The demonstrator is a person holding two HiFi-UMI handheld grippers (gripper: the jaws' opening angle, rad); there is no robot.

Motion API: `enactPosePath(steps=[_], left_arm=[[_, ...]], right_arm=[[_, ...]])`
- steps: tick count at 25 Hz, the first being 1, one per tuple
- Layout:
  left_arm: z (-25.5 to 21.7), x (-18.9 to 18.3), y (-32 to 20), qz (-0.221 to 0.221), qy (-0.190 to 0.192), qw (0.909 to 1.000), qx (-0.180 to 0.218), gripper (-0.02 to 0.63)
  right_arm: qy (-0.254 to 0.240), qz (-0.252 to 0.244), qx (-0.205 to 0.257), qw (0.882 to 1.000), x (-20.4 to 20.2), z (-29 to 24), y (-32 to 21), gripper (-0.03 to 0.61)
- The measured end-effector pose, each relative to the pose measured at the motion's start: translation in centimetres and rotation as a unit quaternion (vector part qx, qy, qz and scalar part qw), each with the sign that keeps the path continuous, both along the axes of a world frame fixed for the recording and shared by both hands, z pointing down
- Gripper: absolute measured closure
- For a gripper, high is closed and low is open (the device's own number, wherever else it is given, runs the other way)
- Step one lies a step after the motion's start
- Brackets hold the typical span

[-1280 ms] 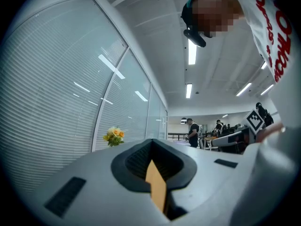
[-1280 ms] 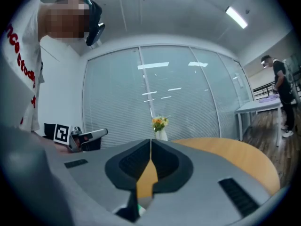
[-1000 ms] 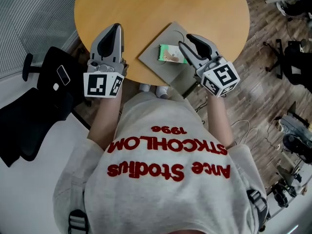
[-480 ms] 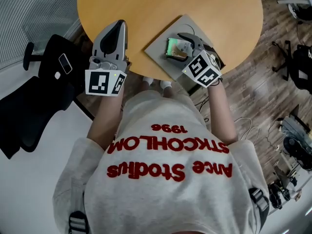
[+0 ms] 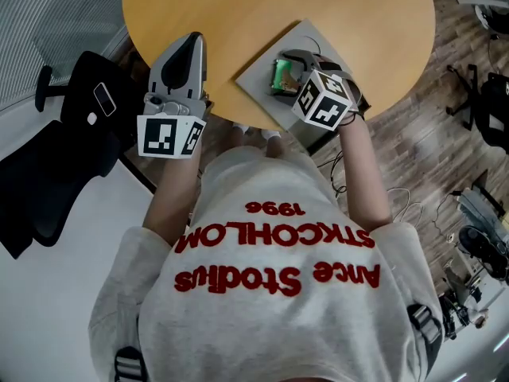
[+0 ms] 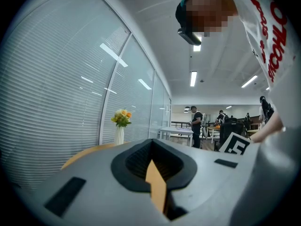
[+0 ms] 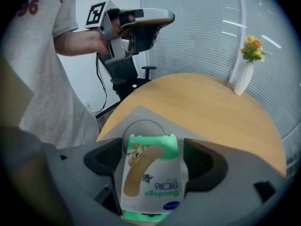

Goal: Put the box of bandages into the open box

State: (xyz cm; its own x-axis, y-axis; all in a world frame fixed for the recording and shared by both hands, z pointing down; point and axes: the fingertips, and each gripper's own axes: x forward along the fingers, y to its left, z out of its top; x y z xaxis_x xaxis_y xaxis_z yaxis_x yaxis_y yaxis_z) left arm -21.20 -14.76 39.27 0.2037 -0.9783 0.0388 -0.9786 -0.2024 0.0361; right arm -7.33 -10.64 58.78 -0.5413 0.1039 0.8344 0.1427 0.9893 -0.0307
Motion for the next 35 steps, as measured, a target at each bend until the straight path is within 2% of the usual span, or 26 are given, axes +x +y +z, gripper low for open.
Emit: enactPosePath(steps=[4, 12, 14, 19, 23, 25, 27, 31, 35], left_arm=[[-0.1, 0.0, -0.1, -0.006, -0.001, 1.0, -0.001, 0.607], [-0.4, 0.0, 0.1, -0.01, -0.001, 1.0, 0.0, 0.607], [-0.5, 0.0, 0.0, -0.008, -0.001, 1.0, 0.002, 0.607], [-1.0, -0.4, -0.1, -0.005, 0.001, 0.9999, 0.011, 0.607], [-2.1, 0.4, -0.5, 0.0, 0.0, 0.9998, 0.02, 0.607], [-2.8, 1.0, -0.8, 0.004, -0.002, 0.9996, 0.028, 0.607], [-3.5, 1.6, -1.2, 0.009, -0.004, 0.9993, 0.036, 0.607], [-5.0, 2.4, -1.2, 0.017, -0.006, 0.9988, 0.046, 0.607], [-6.6, 3.5, -1.7, 0.029, -0.008, 0.9976, 0.063, 0.607]], right_arm=[[0.024, -0.013, -0.012, 1.0, 0.5, 0.8, 0.0, 0.189], [0.027, -0.011, -0.004, 1.0, 0.7, 0.6, 0.1, 0.193], [0.024, -0.006, -0.003, 1.0, 0.6, 0.5, 0.0, 0.216], [-0.031, 0.043, -0.018, 0.998, -0.3, -1.4, -0.8, 0.218], [-0.11, 0.104, -0.024, 0.988, 0.1, -4.7, -2.4, 0.218], [-0.162, 0.14, -0.038, 0.976, 0.4, -6.7, -3.6, 0.218], [-0.218, 0.18, -0.058, 0.958, 0.8, -8.7, -4.7, 0.218], [-0.319, 0.247, -0.069, 0.912, 2.2, -13.2, -6.3, 0.218], [-0.419, 0.286, -0.071, 0.859, 4.0, -18.4, -7.6, 0.218]])
